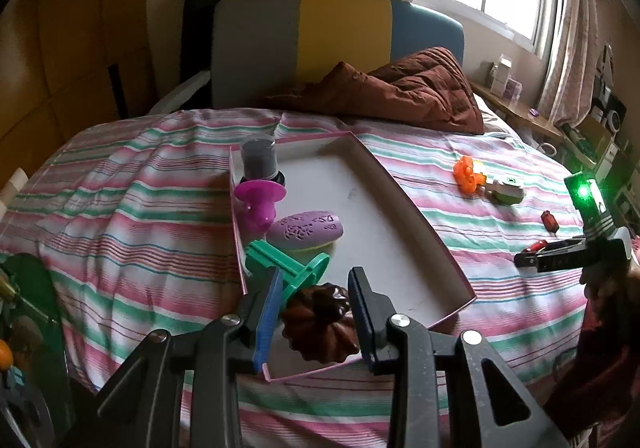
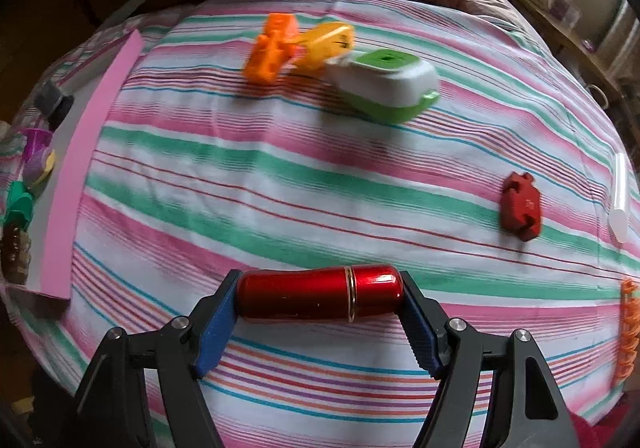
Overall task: Organize rigid objects
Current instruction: 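Carry the brown toy toward the tray with the left tool while the right tool holds the red tube, then open the left tool over the tray while the right tool lowers the red tube into the tray and opens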
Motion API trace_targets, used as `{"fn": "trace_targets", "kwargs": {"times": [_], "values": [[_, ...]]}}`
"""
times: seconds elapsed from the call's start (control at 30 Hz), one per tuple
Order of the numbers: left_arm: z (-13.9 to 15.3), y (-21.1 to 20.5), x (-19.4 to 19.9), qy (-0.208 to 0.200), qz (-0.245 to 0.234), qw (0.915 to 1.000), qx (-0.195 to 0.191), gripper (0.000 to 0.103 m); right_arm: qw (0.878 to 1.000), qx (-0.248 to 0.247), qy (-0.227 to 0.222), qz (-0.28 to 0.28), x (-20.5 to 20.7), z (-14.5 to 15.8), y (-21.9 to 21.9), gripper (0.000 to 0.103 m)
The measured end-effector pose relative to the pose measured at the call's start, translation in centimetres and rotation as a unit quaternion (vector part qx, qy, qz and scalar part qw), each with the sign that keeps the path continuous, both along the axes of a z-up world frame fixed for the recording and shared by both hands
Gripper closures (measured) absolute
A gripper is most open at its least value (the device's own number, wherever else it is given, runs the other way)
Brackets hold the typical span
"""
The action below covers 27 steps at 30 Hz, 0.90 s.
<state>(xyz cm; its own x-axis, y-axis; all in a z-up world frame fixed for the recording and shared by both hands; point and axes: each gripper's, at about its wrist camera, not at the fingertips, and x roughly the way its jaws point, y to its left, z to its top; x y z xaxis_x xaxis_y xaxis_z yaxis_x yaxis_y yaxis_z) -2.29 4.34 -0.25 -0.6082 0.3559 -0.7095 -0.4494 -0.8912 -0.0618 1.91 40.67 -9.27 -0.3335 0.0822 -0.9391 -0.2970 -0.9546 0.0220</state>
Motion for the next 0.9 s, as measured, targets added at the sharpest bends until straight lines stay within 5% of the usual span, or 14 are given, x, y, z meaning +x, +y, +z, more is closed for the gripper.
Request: {"fn": "trace_targets", "kwargs": {"times": [0.4,0.67,0.9], "values": [[0.4,-2.3,-0.5,-0.002,0.030,0.9994,0.019,0.069,0.997,-0.037,0.073,0.009,-1.7,3.1,-5.3,0.029],[0.1,-4.1,-1.3,-0.013,0.057,0.9976,0.036,0.069,0.980,-0.060,0.158,0.107,-3.6,7.4,-13.0,0.029],[0.3,-5.1,-1.5,-0.012,0.066,0.9968,0.042,0.069,0.971,-0.068,0.153,0.168,-7.1,6.8,-20.2,0.029]]}}
